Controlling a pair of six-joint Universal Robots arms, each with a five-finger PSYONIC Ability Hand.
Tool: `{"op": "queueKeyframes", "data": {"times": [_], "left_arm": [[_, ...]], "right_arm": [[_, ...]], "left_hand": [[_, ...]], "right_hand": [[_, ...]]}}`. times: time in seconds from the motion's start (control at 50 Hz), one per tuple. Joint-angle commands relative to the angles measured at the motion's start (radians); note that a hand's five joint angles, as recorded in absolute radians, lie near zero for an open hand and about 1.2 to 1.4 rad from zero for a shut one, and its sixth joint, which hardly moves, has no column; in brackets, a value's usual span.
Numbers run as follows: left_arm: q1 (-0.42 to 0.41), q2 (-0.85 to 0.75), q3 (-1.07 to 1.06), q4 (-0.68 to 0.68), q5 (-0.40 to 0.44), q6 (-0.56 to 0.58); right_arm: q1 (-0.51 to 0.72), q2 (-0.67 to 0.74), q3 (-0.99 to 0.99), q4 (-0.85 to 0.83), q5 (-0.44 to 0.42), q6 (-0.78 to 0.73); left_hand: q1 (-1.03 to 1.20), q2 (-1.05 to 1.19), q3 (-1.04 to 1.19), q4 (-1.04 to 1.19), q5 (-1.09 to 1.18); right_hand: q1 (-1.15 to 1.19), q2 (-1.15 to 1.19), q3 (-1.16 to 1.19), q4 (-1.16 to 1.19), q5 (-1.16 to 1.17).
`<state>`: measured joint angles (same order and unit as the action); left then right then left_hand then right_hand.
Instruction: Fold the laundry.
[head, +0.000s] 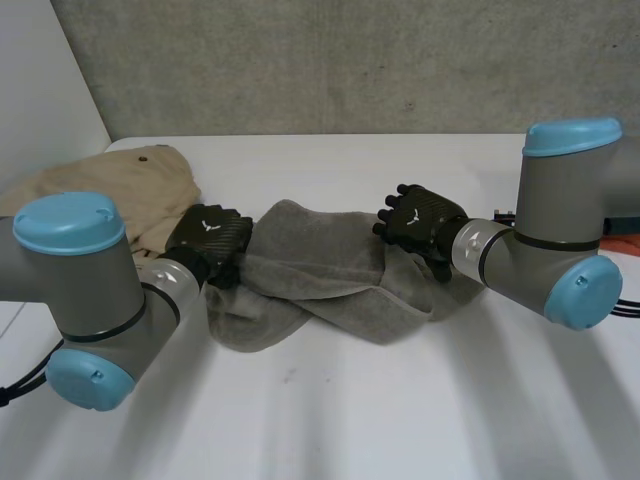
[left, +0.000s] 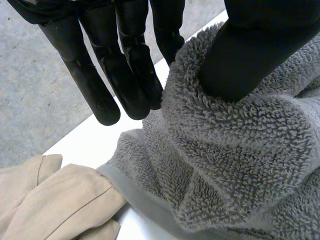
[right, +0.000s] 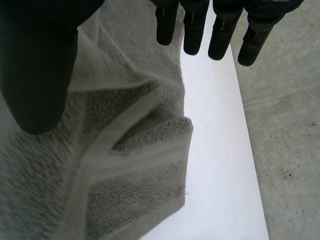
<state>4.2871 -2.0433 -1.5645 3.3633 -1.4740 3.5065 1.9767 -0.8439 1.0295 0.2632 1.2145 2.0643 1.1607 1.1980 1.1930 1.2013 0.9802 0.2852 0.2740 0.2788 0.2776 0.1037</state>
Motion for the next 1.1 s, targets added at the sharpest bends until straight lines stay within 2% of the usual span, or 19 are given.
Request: {"op": "queueKeyframes", "data": {"times": [0.02, 0.12, 0.22, 0.32, 0.46, 0.52, 0.54, 0.6, 0.64, 0.74, 0.84, 0.9, 1.0, 1.1], "left_arm": [[0.02, 0.009, -0.02, 0.001, 0.003, 0.0], [0.019, 0.018, -0.032, 0.001, 0.003, -0.001], [0.02, 0.034, -0.035, 0.001, 0.004, -0.011], [0.022, 0.048, -0.034, -0.001, 0.004, -0.038], [0.025, 0.084, -0.034, -0.001, 0.004, -0.058], [0.025, 0.1, -0.037, -0.001, 0.004, -0.058], [0.023, 0.101, -0.037, 0.001, 0.004, -0.058], [0.023, 0.104, -0.04, 0.001, 0.006, -0.058], [0.023, 0.106, -0.04, 0.001, 0.004, -0.06], [0.026, 0.135, -0.04, -0.001, 0.003, -0.06], [0.028, 0.207, -0.04, -0.019, 0.004, -0.098], [0.037, 0.258, -0.04, -0.057, 0.006, -0.141], [0.051, 0.318, -0.028, -0.163, 0.026, -0.161], [0.053, 0.336, -0.002, -0.307, 0.066, -0.159]], "right_arm": [[-0.021, 0.083, -0.037, -0.09, -0.068, -0.018], [-0.029, 0.133, -0.049, -0.183, -0.183, -0.019], [-0.029, 0.173, -0.081, -0.194, -0.231, -0.019], [-0.03, 0.198, -0.105, -0.19, -0.269, -0.019], [-0.033, 0.212, -0.103, -0.18, -0.312, -0.029], [-0.036, 0.207, -0.103, -0.174, -0.316, -0.029], [-0.044, 0.204, -0.103, -0.162, -0.316, -0.029], [-0.059, 0.198, -0.101, -0.134, -0.316, -0.029], [-0.064, 0.18, -0.101, -0.119, -0.306, -0.029], [-0.073, 0.056, -0.063, -0.11, -0.264, 0.019], [-0.139, -0.099, 0.041, -0.105, -0.132, 0.16], [-0.185, -0.249, 0.136, -0.065, -0.07, 0.198], [-0.272, -0.495, 0.231, 0.12, -0.015, 0.175], [-0.312, -0.65, 0.282, 0.347, -0.004, 0.174]], "left_hand": [[0.236, 0.198, 0.203, 0.195, 0.242], [0.236, 0.198, 0.203, 0.195, 0.242], [0.236, 0.198, 0.203, 0.195, 0.242], [0.236, 0.198, 0.203, 0.195, 0.242], [0.236, 0.198, 0.203, 0.195, 0.242], [0.236, 0.198, 0.203, 0.195, 0.242], [0.236, 0.198, 0.203, 0.195, 0.242], [0.236, 0.198, 0.203, 0.195, 0.242], [0.236, 0.198, 0.203, 0.195, 0.242], [0.236, 0.198, 0.203, 0.195, 0.242], [0.236, 0.198, 0.203, 0.195, 0.242], [0.236, 0.198, 0.203, 0.195, 0.242], [0.236, 0.198, 0.203, 0.195, 0.242], [0.236, 0.198, 0.203, 0.195, 0.242]], "right_hand": [[0.117, 0.128, 0.123, 0.124, 0.124], [0.205, 0.216, 0.211, 0.212, 0.211], [0.31, 0.322, 0.317, 0.318, 0.317], [0.581, 0.592, 0.587, 0.588, 0.587], [0.504, 0.516, 0.511, 0.512, 0.511], [0.642, 0.653, 0.648, 0.649, 0.649], [0.808, 0.819, 0.814, 0.816, 0.815], [1.102, 1.113, 1.108, 1.11, 1.109], [1.111, 1.122, 1.117, 1.119, 1.118], [1.111, 1.122, 1.117, 1.119, 1.118], [1.111, 1.122, 1.117, 1.119, 1.118], [1.111, 1.122, 1.117, 1.119, 1.118], [1.111, 1.122, 1.117, 1.119, 1.118], [1.111, 1.122, 1.117, 1.119, 1.118]]}}
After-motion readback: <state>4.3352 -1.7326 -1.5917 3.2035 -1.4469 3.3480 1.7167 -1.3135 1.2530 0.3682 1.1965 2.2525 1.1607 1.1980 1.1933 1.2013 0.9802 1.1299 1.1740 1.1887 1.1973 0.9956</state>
